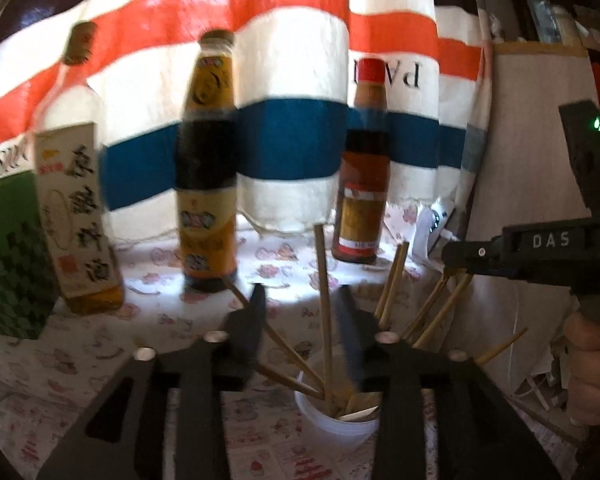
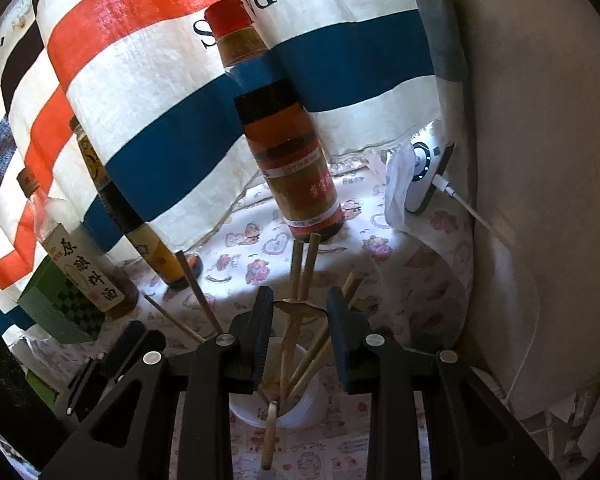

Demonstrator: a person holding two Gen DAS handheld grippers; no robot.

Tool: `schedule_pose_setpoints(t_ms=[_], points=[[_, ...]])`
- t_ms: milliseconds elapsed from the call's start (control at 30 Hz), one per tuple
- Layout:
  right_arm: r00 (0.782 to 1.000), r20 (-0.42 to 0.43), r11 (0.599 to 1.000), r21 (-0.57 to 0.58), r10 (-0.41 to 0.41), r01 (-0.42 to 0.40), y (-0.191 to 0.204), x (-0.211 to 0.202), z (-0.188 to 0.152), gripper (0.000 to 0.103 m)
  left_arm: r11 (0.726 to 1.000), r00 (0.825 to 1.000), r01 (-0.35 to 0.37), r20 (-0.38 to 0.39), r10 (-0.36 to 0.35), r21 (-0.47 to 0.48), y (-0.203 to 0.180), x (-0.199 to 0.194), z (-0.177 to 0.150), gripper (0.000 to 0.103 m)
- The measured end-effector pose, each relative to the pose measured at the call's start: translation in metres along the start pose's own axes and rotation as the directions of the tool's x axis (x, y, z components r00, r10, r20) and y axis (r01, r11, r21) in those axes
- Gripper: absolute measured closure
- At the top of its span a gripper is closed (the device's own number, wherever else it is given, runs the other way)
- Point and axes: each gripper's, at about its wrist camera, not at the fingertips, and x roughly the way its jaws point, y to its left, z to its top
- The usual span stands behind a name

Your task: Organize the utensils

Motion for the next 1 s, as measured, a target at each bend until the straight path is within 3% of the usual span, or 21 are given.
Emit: schedule_pose_setpoints(t_ms=[167,233,467,567,667,767,1000], points=[[0.995,0.1,0.999,-0.025,0.029,-0.026,0.009,-0.026,0.001,0.049,0.999,0.997,-0.051,0.05,0.051,-0.005,0.016,-0.033,0.009,0.034],[0.989,0.142,0.998,-0.06,0.037,-0.029,0.017,-0.04,0.0,0.045,0.998,0.996,-0.069,0.06,0.069,-0.011,0.024,-0.047,0.012,0.026],[0.969,0.23,0.99,-0.131,0.088,-0.059,0.049,-0.073,-0.012,0.017,0.987,0.98,-0.162,0.113,0.163,-0.016,0.055,-0.099,0.011,0.003],[0.955,0.287,0.978,-0.21,0.076,-0.015,0.073,-0.085,-0.029,0.014,0.974,0.966,-0.227,0.127,0.227,-0.011,0.067,-0.12,0.005,0.002],[0.94,0.321,0.954,-0.3,0.115,-0.014,0.091,-0.088,-0.044,0.009,0.967,0.959,-0.254,0.131,0.252,0.001,0.079,-0.138,-0.004,0.002],[0.926,0.342,0.948,-0.316,0.16,-0.047,0.101,-0.092,-0.062,0.0,0.963,0.954,-0.268,0.138,0.267,-0.012,0.09,-0.155,-0.012,0.001],[0.921,0.345,0.945,-0.319,0.182,-0.067,0.106,-0.096,-0.105,0.0,0.96,0.947,-0.28,0.165,0.276,-0.002,0.106,-0.183,-0.036,0.001]])
